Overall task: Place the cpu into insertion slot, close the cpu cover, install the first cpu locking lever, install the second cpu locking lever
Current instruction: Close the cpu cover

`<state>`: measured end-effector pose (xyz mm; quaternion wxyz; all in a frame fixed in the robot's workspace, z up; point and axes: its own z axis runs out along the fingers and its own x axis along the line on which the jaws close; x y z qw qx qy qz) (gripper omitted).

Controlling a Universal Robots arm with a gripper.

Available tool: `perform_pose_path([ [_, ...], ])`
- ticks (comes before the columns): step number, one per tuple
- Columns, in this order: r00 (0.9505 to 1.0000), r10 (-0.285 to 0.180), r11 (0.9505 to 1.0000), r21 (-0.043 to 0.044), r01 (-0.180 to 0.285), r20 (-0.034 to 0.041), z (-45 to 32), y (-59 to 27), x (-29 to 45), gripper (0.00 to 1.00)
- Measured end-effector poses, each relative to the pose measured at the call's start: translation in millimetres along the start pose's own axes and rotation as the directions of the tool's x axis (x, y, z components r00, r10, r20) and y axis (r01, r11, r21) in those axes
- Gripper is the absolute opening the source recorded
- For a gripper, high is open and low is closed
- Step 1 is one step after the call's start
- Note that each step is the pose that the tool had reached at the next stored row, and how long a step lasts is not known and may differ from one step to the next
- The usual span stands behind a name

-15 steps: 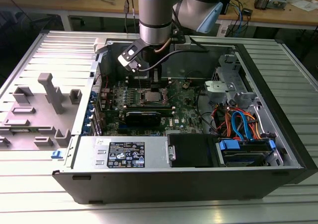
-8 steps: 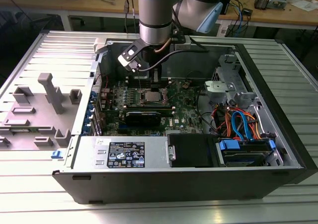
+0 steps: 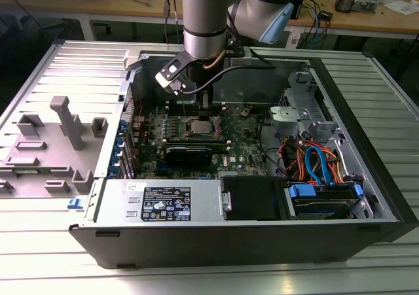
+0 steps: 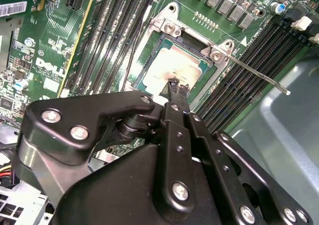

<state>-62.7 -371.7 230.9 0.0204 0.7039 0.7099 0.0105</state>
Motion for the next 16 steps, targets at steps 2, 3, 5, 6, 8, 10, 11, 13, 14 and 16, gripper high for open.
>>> perform_pose_path([
  [2,1.0000,0.000,1.0000,0.0000,0.000,0.0000,0.0,0.0,0.0,0.11],
  [3,1.0000,0.000,1.0000,0.0000,0.000,0.0000,0.0,0.0,0.0,0.11],
  [5,1.0000,0.000,1.0000,0.0000,0.000,0.0000,0.0,0.0,0.0,0.11],
  [6,1.0000,0.000,1.0000,0.0000,0.000,0.0000,0.0,0.0,0.0,0.11],
  [8,1.0000,0.000,1.0000,0.0000,0.000,0.0000,0.0,0.0,0.0,0.11],
  [10,1.0000,0.000,1.0000,0.0002,0.000,0.0004,-1.1,0.0,-0.1,0.11],
  [11,1.0000,0.000,1.0000,0.0000,0.000,0.0001,-3.0,0.1,-0.1,0.11],
  [13,1.0000,0.000,1.0000,0.0000,0.000,0.0000,-10.9,0.5,-0.2,0.11],
  [14,1.0000,0.000,1.0000,0.0001,0.000,0.0001,-14.4,0.6,-0.2,0.11],
  [16,1.0000,0.000,1.0000,0.0000,0.000,-0.0001,-19.0,0.8,-0.3,0.11],
])
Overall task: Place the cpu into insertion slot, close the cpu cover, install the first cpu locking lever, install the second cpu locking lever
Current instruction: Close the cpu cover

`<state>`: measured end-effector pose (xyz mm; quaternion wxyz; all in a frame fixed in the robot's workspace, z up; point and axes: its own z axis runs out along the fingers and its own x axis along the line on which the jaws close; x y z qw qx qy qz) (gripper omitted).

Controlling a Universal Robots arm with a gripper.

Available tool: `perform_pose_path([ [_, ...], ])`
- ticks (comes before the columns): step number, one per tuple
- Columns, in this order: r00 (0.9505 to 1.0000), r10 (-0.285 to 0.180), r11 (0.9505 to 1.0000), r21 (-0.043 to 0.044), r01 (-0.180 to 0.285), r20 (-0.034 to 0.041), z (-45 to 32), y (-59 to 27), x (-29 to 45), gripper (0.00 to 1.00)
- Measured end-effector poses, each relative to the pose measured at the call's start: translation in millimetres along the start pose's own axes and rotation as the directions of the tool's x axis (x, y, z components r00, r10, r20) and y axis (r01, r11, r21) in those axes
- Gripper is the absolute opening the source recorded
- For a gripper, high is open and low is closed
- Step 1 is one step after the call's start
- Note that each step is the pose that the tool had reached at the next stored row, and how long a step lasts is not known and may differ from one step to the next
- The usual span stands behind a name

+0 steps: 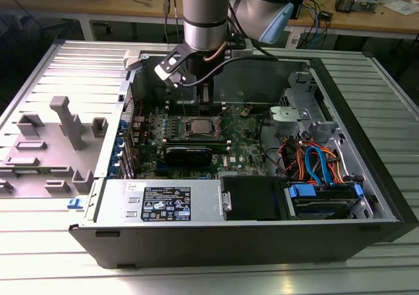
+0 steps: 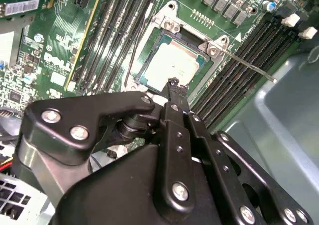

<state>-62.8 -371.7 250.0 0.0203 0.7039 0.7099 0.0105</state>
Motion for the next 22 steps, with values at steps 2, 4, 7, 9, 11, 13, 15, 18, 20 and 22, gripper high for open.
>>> perform_pose_path([
  [2,1.0000,0.000,1.0000,-0.0001,0.000,0.0000,-2.5,0.1,-0.1,0.11],
  [4,1.0000,0.000,1.0000,-0.0001,0.000,0.0000,-2.5,0.2,-0.1,0.11],
  [7,1.0000,0.000,1.0000,-0.0002,0.000,0.0001,-1.1,4.5,-0.1,0.11],
  [9,1.0000,0.000,1.0000,-0.0006,0.000,0.0002,0.9,14.4,-0.1,0.11],
  [11,1.0000,0.000,1.0000,-0.0006,0.000,0.0024,-1.0,17.2,-0.2,0.11],
  [13,1.0000,0.000,1.0000,-0.0006,0.000,0.0024,-10.8,17.6,-0.3,0.11],
  [15,1.0000,0.000,1.0000,-0.0008,0.000,0.0021,-11.1,18.2,-0.3,0.11],
  [18,1.0000,0.000,1.0000,-0.0006,0.000,0.0034,-10.3,25.2,-0.2,0.11],
  [20,1.0000,0.000,1.0000,-0.0005,0.000,0.0054,-9.1,38.9,0.4,0.11],
  [22,1.0000,0.000,1.0000,-0.0006,0.000,0.0062,-8.6,47.6,0.5,0.11],
])
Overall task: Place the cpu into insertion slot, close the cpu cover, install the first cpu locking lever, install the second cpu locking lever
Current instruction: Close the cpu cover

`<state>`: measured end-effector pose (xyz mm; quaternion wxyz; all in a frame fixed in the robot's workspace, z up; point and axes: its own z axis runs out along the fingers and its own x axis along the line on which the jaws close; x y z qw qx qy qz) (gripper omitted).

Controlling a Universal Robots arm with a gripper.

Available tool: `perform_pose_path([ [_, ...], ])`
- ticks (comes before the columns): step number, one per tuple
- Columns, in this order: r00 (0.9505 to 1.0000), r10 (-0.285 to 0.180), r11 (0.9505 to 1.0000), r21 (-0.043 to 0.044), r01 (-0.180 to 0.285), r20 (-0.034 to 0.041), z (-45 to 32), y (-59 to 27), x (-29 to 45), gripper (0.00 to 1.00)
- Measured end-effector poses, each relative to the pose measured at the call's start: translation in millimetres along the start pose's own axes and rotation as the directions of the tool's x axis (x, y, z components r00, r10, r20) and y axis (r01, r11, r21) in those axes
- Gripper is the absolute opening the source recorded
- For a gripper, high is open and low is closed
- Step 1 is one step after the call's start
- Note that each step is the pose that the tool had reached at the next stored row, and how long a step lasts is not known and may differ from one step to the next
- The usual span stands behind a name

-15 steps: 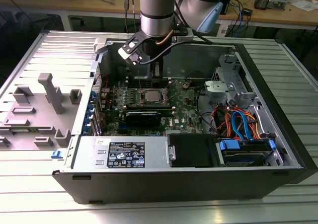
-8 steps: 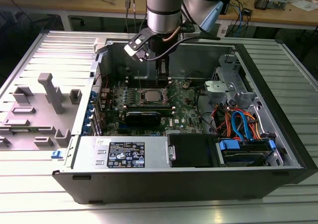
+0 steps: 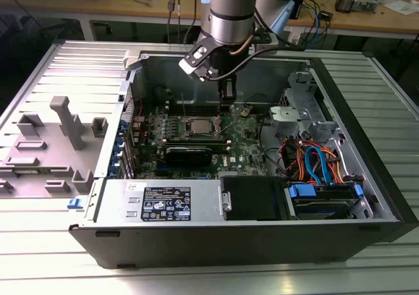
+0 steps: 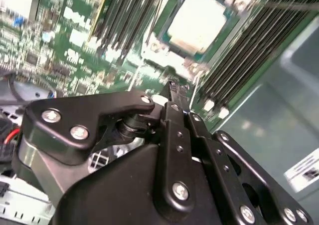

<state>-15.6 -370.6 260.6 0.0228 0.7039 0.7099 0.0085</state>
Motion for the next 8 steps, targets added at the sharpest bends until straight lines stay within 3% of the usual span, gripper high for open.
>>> perform_pose_path([
  [2,1.0000,0.000,1.0000,0.0003,0.000,0.0002,0.0,11.1,0.0,0.11],
  [8,1.0000,0.000,1.0000,0.0004,0.000,0.0000,-5.2,26.5,0.2,0.11],
])
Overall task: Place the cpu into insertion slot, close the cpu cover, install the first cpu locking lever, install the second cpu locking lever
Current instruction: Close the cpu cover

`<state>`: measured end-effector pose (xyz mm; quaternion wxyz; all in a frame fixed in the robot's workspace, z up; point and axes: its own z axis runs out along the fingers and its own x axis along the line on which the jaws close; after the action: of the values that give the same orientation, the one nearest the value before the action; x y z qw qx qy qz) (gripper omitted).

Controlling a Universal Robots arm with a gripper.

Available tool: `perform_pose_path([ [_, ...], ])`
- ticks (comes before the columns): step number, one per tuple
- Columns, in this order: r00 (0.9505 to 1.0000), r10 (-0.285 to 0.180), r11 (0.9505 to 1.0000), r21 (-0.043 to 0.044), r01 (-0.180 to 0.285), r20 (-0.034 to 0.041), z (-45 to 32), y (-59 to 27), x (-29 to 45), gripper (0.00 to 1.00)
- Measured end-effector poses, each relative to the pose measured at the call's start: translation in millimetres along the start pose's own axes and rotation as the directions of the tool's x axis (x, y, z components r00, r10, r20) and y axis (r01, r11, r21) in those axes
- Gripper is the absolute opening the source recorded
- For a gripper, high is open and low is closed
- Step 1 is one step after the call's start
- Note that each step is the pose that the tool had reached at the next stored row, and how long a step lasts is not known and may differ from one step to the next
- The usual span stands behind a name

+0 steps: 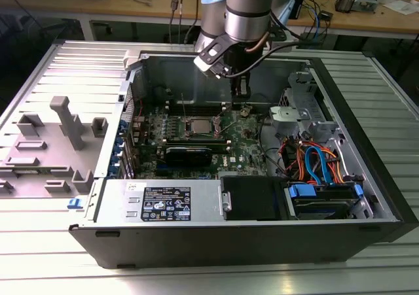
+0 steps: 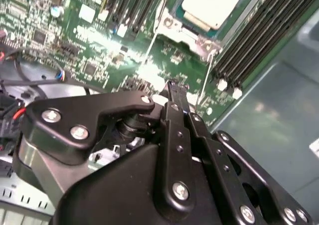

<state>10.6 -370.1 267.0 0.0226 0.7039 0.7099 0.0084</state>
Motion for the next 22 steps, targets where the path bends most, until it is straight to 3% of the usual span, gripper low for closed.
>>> perform_pose_path([
  [6,1.0000,0.000,1.0000,0.0042,0.000,0.0011,0.9,22.6,0.7,0.11],
  [11,1.0000,0.000,0.9999,0.0125,0.000,0.0010,9.0,23.1,0.8,0.11],
  [22,1.0000,0.000,0.9999,0.0125,0.000,0.0010,9.8,23.0,0.9,0.11],
])
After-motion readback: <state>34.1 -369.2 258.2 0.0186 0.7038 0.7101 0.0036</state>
